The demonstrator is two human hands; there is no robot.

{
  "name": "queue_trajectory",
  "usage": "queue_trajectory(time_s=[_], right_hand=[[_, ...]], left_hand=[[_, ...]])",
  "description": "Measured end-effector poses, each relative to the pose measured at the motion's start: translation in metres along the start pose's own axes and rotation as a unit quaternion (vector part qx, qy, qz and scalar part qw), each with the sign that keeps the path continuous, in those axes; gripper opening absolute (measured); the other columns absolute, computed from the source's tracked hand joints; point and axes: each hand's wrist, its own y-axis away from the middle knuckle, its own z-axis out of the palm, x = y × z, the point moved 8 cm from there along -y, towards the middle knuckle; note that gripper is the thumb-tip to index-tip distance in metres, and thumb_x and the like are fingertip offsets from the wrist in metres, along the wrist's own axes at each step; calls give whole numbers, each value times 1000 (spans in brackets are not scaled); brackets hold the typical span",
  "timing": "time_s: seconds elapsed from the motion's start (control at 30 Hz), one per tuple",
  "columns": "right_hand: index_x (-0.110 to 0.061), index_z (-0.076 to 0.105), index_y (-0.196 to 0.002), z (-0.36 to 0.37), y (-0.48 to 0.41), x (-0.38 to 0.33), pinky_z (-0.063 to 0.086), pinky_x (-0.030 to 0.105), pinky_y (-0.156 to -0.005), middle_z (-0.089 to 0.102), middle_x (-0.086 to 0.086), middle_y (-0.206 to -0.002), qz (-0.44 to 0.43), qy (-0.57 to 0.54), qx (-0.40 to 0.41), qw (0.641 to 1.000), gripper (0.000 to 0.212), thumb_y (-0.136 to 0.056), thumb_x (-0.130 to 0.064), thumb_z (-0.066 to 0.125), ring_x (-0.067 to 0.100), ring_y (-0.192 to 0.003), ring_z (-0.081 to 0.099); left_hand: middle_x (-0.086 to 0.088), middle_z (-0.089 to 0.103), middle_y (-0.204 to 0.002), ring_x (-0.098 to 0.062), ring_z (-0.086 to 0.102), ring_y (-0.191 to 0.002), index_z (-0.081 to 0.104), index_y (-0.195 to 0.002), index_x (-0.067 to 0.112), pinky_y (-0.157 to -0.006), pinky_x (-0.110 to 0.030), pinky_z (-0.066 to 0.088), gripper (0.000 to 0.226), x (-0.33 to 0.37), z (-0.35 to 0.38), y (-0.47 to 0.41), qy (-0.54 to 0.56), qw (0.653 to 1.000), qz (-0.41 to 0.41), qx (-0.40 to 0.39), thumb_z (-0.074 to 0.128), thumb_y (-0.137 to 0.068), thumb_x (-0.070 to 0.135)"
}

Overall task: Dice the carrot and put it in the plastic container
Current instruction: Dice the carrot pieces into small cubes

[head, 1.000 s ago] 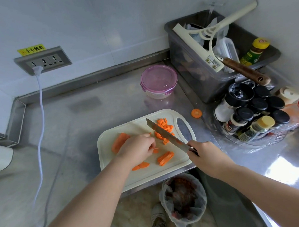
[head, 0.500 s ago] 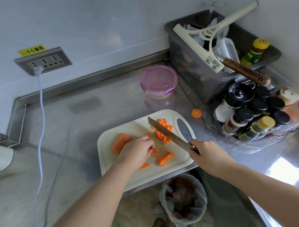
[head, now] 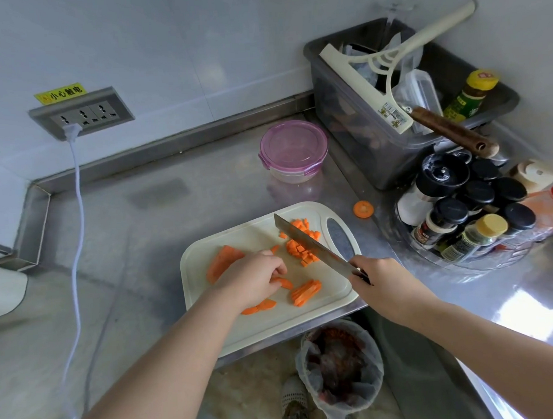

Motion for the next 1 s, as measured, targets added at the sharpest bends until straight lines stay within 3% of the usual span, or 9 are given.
queue_trajectory(time_s=[0.17,0.27,0.43,0.57,0.67,0.8,0.9,1.0], right_hand=[[-33,31,-63,-2,1,1,33,29,-51,44,-4,-57,0,-14,6,1000,39,-96,-17,44,15,-50,38],[-33,31,-64,-3,1,1,32,27,-50,44,-4,-58,0,-16,6,1000,39,-96,-16,44,13,-48,38],[-33,29,-64,-3,0,-4,31,25,-49,44,-5,-58,-2,-9,6,1000,40,-97,-16,43,12,-49,39],[-33,31,-64,-3,0,-3,33,28,-51,44,-4,-57,-1,-15,5,1000,39,-96,-15,44,14,-49,38],[-32,33,-65,-2,0,-3,33,29,-51,46,-2,-59,0,-13,-1,1000,36,-96,-16,43,15,-50,40],[-28,34,-66,0,1,-7,32,29,-51,48,0,-62,0,0,-10,1000,33,-97,-18,42,16,-52,39],[-27,34,-66,0,2,-9,29,27,-50,48,0,-63,-5,17,-14,1000,33,-98,-19,41,15,-52,39],[-28,33,-65,-1,2,-8,31,30,-52,46,-1,-61,-11,7,-12,1000,35,-97,-18,42,15,-51,38]], left_hand=[[4,53,-114,-21,60,-96,59,-111,22,-73,-32,47,23,9,6,1,-89,996,11,-3,56,-89,22],[2,58,-110,-24,62,-95,58,-107,21,-71,-32,45,20,4,0,1,-83,994,-60,43,56,-88,26],[-6,68,-103,-26,65,-97,56,-111,15,-74,-33,51,31,-10,-7,2,13,969,-214,125,61,-85,32],[-8,68,-101,-27,64,-97,54,-111,13,-67,-31,47,34,-10,-10,4,141,940,-256,174,64,-86,35],[-7,70,-93,-23,67,-91,58,-105,16,-68,-32,53,29,-15,-4,7,249,912,-270,180,67,-84,35],[-2,70,-76,-12,68,-72,57,-104,14,-62,-26,53,18,-20,8,6,352,876,-277,176,62,-89,22],[-4,68,-102,-24,65,-95,57,-114,17,-80,-33,51,23,-20,-15,1,201,922,-247,220,58,-91,22],[-1,54,-121,-24,59,-107,54,-123,24,-80,-36,47,28,-14,-22,-9,53,962,-201,179,53,-95,25]])
